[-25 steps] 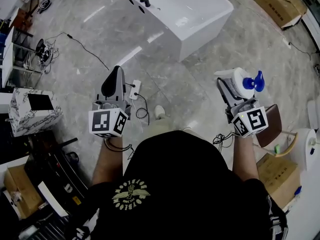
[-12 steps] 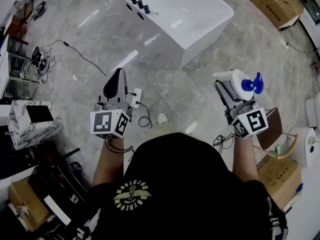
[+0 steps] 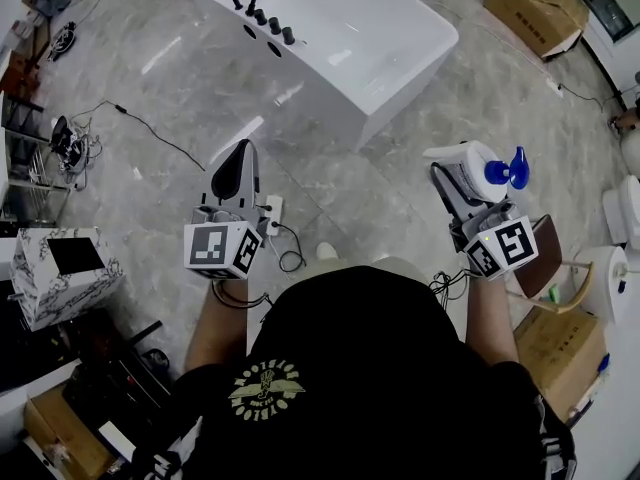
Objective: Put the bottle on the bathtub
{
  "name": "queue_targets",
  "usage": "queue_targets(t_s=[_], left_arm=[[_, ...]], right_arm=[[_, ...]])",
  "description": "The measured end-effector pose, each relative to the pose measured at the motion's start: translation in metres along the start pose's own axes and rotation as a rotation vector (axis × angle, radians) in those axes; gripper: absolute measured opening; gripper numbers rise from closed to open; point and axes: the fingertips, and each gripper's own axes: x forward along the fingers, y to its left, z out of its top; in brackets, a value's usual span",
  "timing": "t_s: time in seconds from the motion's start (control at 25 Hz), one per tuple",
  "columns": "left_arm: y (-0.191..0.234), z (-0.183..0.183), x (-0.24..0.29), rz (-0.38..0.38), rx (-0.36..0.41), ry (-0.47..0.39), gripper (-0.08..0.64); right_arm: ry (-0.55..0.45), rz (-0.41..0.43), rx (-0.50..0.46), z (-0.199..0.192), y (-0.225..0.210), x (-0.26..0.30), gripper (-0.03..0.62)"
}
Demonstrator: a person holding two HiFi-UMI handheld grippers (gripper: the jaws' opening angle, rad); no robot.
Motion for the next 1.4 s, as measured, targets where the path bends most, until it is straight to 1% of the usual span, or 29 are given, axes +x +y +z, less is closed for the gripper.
queue_targets(t_s=[0.2,0.4,0.64,0.88,1.0,1.12,1.24,1.4], left_arm=[[0.011,-0.005,0.008,-0.001,-0.019,0.014,0.009],[0.011,-0.005,0.018,-0.002,-0.012,0.017,0.008],[0.024,-0.008,0.033,0.041,-0.006,0.042,0.008],[0.027,-0.003,0.078,0.058,0.009,0.049,0.009],[0.023,0.0,0.1,0.055,0.013,0.045,0.009],[0.021,0.0,0.122,0.053,0.002,0.034,0.008],[0.016,-0.001,0.143,0.051,-0.008,0.026,0.008],[0.008,-0.001,0.167,0.034,0.004,0.024,0.008]], right_arm=[[0.014,0.0,-0.01,0.004,0.002,0.003,0.263],[0.018,-0.015,0.02,-0.003,-0.011,0.006,0.263],[0.002,0.008,0.032,-0.003,-0.032,0.032,0.262],[0.001,0.035,0.036,-0.003,-0.072,0.067,0.262],[-0.013,0.067,0.037,-0.001,-0.086,0.079,0.262],[-0.008,0.093,0.007,-0.002,-0.098,0.094,0.262],[0.004,0.109,0.0,-0.005,-0.113,0.105,0.263],[0.013,0.113,0.005,-0.009,-0.135,0.114,0.262]])
